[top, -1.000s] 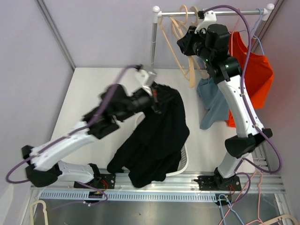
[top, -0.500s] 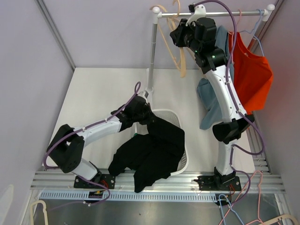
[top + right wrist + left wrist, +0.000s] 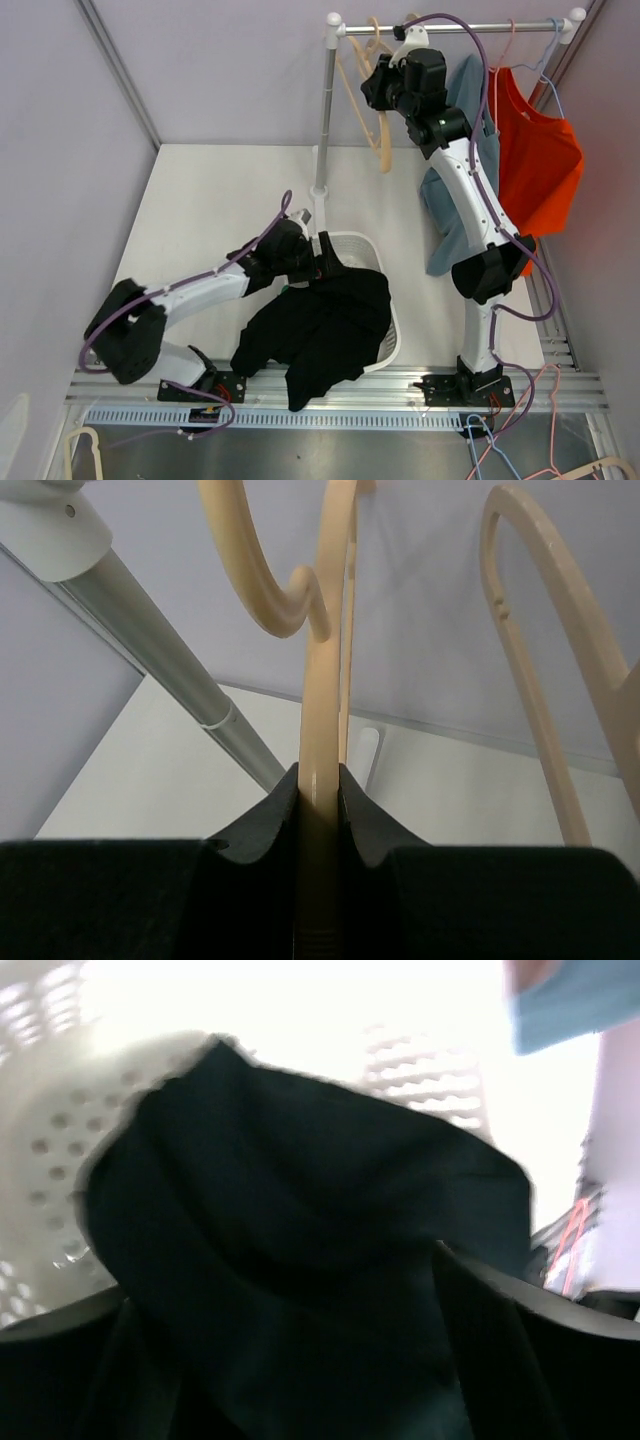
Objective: Remove the t-shirt from the hanger
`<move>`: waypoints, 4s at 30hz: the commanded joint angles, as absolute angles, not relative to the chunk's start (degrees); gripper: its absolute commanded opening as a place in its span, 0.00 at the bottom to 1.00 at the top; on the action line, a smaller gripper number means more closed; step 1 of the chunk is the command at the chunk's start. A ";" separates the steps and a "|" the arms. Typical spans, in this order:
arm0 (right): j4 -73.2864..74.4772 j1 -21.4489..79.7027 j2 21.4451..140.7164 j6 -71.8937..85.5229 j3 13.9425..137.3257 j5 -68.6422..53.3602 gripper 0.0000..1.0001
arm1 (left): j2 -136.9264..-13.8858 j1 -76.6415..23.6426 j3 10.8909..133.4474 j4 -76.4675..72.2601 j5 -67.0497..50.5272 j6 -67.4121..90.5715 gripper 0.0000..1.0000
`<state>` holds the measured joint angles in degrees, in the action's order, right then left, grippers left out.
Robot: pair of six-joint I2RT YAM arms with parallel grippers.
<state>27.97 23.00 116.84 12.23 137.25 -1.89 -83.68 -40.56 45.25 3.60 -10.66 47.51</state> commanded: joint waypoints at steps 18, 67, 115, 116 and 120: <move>37.70 22.59 92.74 8.18 130.44 12.89 0.99 | -51.07 -49.39 59.44 41.21 4.66 29.61 1.00; 42.71 2.64 108.90 9.14 136.32 18.46 0.48 | -66.09 -59.85 54.67 44.04 -1.32 32.87 0.15; 38.32 2.46 107.05 8.70 139.84 15.82 0.00 | -42.89 -37.26 38.94 39.29 -9.32 35.07 1.00; 38.67 2.46 107.05 8.70 139.14 15.99 0.00 | -43.24 -38.14 38.76 39.11 -9.06 35.24 1.00; 37.10 2.46 104.95 8.70 132.20 17.75 0.12 | -44.56 -40.16 39.98 37.36 -8.88 36.47 0.99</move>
